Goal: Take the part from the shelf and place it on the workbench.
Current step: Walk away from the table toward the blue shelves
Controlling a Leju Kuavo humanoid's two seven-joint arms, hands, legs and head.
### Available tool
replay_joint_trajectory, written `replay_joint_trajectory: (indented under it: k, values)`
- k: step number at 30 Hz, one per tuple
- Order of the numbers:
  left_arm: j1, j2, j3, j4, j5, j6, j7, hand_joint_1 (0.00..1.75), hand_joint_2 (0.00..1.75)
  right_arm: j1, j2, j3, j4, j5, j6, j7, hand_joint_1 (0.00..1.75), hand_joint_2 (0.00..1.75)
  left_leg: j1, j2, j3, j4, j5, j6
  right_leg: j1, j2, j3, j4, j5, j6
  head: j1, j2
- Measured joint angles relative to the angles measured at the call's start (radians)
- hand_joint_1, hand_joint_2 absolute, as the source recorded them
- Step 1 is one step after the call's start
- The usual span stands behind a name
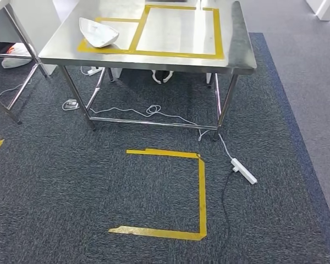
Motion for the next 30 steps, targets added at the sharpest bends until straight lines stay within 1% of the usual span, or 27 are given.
replay_joint_trajectory:
  k: [1, 2, 4, 5, 6, 8, 9, 10, 11, 12, 13, 14, 15, 16, 17, 18, 19, 20, 21, 23, 24, 25, 26, 27, 28, 29, 30]
  values:
    - [0.000, 0.000, 0.002, 0.001, 0.002, 0.000, -0.001, 0.00, 0.00, 0.001, 0.001, 0.000, 0.000, -0.001, 0.000, -0.001, 0.00, 0.00, 0.001, -0.001, -0.003, -0.003, 0.012, -0.006, 0.000, -0.001, -0.011, 0.000, 0.004, -0.009, 0.000, 0.000]
    - [0.001, 0.000, 0.003, 0.001, 0.005, -0.001, -0.002, 0.00, 0.00, 0.002, 0.002, 0.000, 0.000, -0.002, -0.001, -0.002, 0.00, 0.00, 0.003, -0.003, -0.008, -0.002, 0.008, -0.012, -0.001, -0.003, -0.023, 0.004, 0.015, -0.017, 0.000, 0.000]
    - [0.004, 0.000, 0.007, 0.003, 0.011, -0.004, -0.006, 0.00, 0.00, 0.003, 0.004, 0.000, 0.001, -0.003, -0.001, -0.002, 0.00, 0.00, 0.005, -0.006, -0.018, 0.023, -0.042, -0.022, -0.004, -0.007, -0.046, 0.007, 0.035, -0.033, -0.003, 0.000]
    - [0.005, 0.000, 0.008, 0.003, 0.013, -0.005, -0.008, 0.00, 0.00, 0.003, 0.004, 0.000, 0.001, -0.003, -0.001, -0.002, 0.00, 0.00, 0.006, -0.007, -0.022, 0.036, -0.069, -0.025, -0.004, -0.008, -0.053, 0.007, 0.041, -0.038, -0.005, 0.000]
    - [0.006, 0.000, 0.008, 0.003, 0.014, -0.006, -0.008, 0.00, 0.00, 0.003, 0.004, 0.000, 0.001, -0.003, -0.001, -0.002, 0.00, 0.00, 0.006, -0.007, -0.023, 0.045, -0.084, -0.026, -0.004, -0.009, -0.056, 0.008, 0.043, -0.040, -0.006, 0.000]
    - [0.006, 0.000, 0.008, 0.003, 0.014, -0.006, -0.008, 0.00, 0.00, 0.003, 0.004, 0.000, 0.001, -0.003, -0.001, -0.002, 0.00, 0.00, 0.007, -0.007, -0.024, 0.049, -0.089, -0.026, -0.004, -0.009, -0.057, 0.008, 0.044, -0.040, -0.006, 0.000]
    - [0.006, 0.000, 0.009, 0.003, 0.016, -0.006, -0.009, 0.00, 0.00, 0.004, 0.004, 0.000, 0.002, -0.004, -0.001, -0.002, 0.00, 0.00, 0.007, -0.007, -0.026, 0.068, -0.109, -0.027, -0.004, -0.010, -0.061, 0.008, 0.048, -0.041, -0.008, 0.000]
    - [0.006, 0.000, 0.012, 0.003, 0.018, -0.006, -0.011, 0.00, 0.00, 0.004, 0.004, 0.000, 0.002, -0.005, -0.001, -0.003, 0.00, 0.00, 0.008, -0.006, -0.031, 0.104, -0.141, -0.030, -0.003, -0.010, -0.069, 0.008, 0.055, -0.042, -0.009, 0.000]
    - [0.006, 0.000, 0.020, 0.003, 0.026, -0.007, -0.018, 0.00, 0.00, 0.005, 0.004, 0.000, 0.003, -0.008, 0.000, -0.005, 0.00, 0.00, 0.009, -0.006, -0.022, 0.166, -0.159, -0.032, -0.002, -0.012, -0.095, 0.014, 0.072, -0.041, -0.010, 0.000]
    - [0.005, 0.000, 0.031, 0.003, 0.034, -0.008, -0.024, 0.00, 0.00, 0.006, 0.004, 0.000, 0.004, -0.012, 0.000, -0.006, 0.00, 0.00, 0.010, -0.006, 0.006, 0.202, -0.165, -0.032, 0.000, -0.014, -0.126, 0.021, 0.092, -0.040, -0.010, 0.000]
    - [0.004, 0.000, 0.041, 0.003, 0.040, -0.009, -0.030, 0.00, 0.00, 0.006, 0.005, 0.000, 0.005, -0.016, 0.000, -0.008, 0.00, 0.00, 0.010, -0.007, 0.054, 0.199, -0.159, -0.029, 0.001, -0.015, -0.155, 0.030, 0.111, -0.038, -0.010, 0.000]
    - [0.003, 0.000, 0.050, 0.003, 0.045, -0.010, -0.035, 0.00, 0.00, 0.006, 0.005, 0.000, 0.006, -0.019, 0.001, -0.010, 0.00, 0.00, 0.008, -0.007, 0.120, 0.154, -0.151, -0.022, 0.004, -0.015, -0.184, 0.039, 0.129, -0.034, -0.010, 0.000]
    - [0.002, 0.001, 0.054, 0.003, 0.046, -0.010, -0.035, 0.00, 0.00, 0.007, 0.006, 0.000, 0.006, -0.020, 0.001, -0.010, 0.00, 0.00, 0.006, -0.007, 0.178, 0.072, -0.161, -0.014, 0.005, -0.015, -0.196, 0.045, 0.139, -0.029, -0.010, 0.000]
    - [0.000, 0.001, 0.057, 0.003, 0.045, -0.010, -0.035, 0.00, 0.00, 0.006, 0.007, 0.000, 0.006, -0.020, 0.001, -0.011, 0.00, 0.00, 0.004, -0.006, 0.215, 0.010, -0.183, -0.006, 0.006, -0.016, -0.204, 0.049, 0.147, -0.023, -0.010, 0.000]
    - [-0.001, 0.001, 0.060, 0.003, 0.045, -0.011, -0.035, 0.00, 0.00, 0.006, 0.007, 0.000, 0.007, -0.020, 0.001, -0.011, 0.00, 0.00, 0.001, -0.006, 0.234, -0.028, -0.199, 0.000, 0.007, -0.017, -0.211, 0.050, 0.154, -0.016, -0.010, 0.000]
    - [-0.001, 0.000, 0.062, 0.003, 0.045, -0.011, -0.035, 0.00, 0.00, 0.006, 0.007, 0.000, 0.007, -0.020, 0.001, -0.012, 0.00, 0.00, 0.001, -0.006, 0.234, -0.042, -0.203, 0.006, 0.006, -0.018, -0.215, 0.051, 0.162, -0.009, -0.010, 0.000]
    - [-0.001, -0.002, 0.064, 0.003, 0.045, -0.012, -0.035, 0.00, 0.00, 0.006, 0.007, 0.000, 0.008, -0.021, 0.001, -0.012, 0.00, 0.00, 0.002, -0.004, 0.228, -0.046, -0.198, 0.012, 0.005, -0.017, -0.223, 0.055, 0.163, -0.003, -0.009, 0.000]
    - [0.000, -0.003, 0.065, 0.003, 0.045, -0.012, -0.035, 0.00, 0.00, 0.007, 0.007, 0.000, 0.009, -0.021, 0.001, -0.012, 0.00, 0.00, 0.003, -0.003, 0.221, -0.047, -0.191, 0.019, 0.004, -0.015, -0.233, 0.071, 0.150, 0.002, -0.008, 0.000]
    - [0.001, -0.003, 0.066, 0.003, 0.046, -0.012, -0.035, 0.00, 0.00, 0.008, 0.007, 0.000, 0.009, -0.021, 0.000, -0.012, 0.00, 0.00, 0.004, -0.001, 0.214, -0.050, -0.182, 0.026, 0.003, -0.011, -0.251, 0.109, 0.122, 0.007, -0.006, 0.000]
    - [0.002, -0.003, 0.069, 0.003, 0.047, -0.012, -0.035, 0.00, 0.00, 0.010, 0.007, 0.000, 0.010, -0.021, 0.000, -0.012, 0.00, 0.00, 0.002, 0.001, 0.194, -0.048, -0.167, 0.033, 0.001, -0.005, -0.304, 0.241, 0.040, 0.013, -0.004, 0.000]
    - [0.002, -0.003, 0.070, 0.003, 0.047, -0.013, -0.035, 0.00, 0.00, 0.011, 0.007, 0.000, 0.010, -0.021, 0.001, -0.012, 0.00, 0.00, 0.000, 0.002, 0.183, -0.046, -0.160, 0.034, 0.000, -0.004, -0.324, 0.304, 0.009, 0.015, -0.003, 0.000]
    - [0.003, -0.003, 0.071, 0.003, 0.047, -0.014, -0.035, 0.00, 0.00, 0.012, 0.008, 0.000, 0.010, -0.021, 0.001, -0.012, 0.00, 0.00, -0.002, 0.002, 0.174, -0.044, -0.154, 0.034, 0.000, -0.004, -0.330, 0.340, -0.006, 0.015, -0.004, 0.000]
    - [0.003, -0.004, 0.072, 0.003, 0.047, -0.015, -0.034, 0.00, 0.00, 0.013, 0.008, 0.000, 0.010, -0.021, 0.000, -0.012, 0.00, 0.00, -0.004, 0.002, 0.165, -0.040, -0.149, 0.033, 0.001, -0.004, -0.313, 0.334, -0.001, 0.014, -0.003, 0.000]
    - [0.003, -0.005, 0.073, 0.003, 0.047, -0.017, -0.032, 0.00, 0.00, 0.013, 0.008, 0.000, 0.010, -0.021, 0.000, -0.012, 0.00, 0.00, -0.005, 0.002, 0.159, -0.036, -0.146, 0.032, 0.001, -0.004, -0.275, 0.285, 0.020, 0.012, -0.003, 0.000]
    - [0.003, -0.006, 0.073, 0.003, 0.046, -0.018, -0.030, 0.00, 0.00, 0.013, 0.007, 0.000, 0.011, -0.021, -0.001, -0.014, 0.00, 0.00, -0.005, 0.002, 0.155, -0.032, -0.144, 0.030, 0.001, -0.004, -0.222, 0.211, 0.047, 0.008, -0.003, 0.000]
    - [0.003, -0.007, 0.074, 0.003, 0.046, -0.018, -0.027, 0.00, 0.00, 0.011, 0.007, 0.000, 0.012, -0.021, -0.003, -0.016, 0.00, 0.00, -0.008, 0.002, 0.151, -0.027, -0.143, 0.028, 0.003, -0.004, -0.173, 0.134, 0.064, 0.003, -0.003, 0.000]
    - [0.002, -0.008, 0.074, 0.003, 0.045, -0.018, -0.024, 0.00, 0.00, 0.009, 0.007, 0.000, 0.012, -0.022, -0.004, -0.019, 0.00, 0.00, -0.010, 0.002, 0.147, -0.023, -0.141, 0.025, 0.004, -0.004, -0.139, 0.076, 0.073, -0.003, -0.004, 0.000]
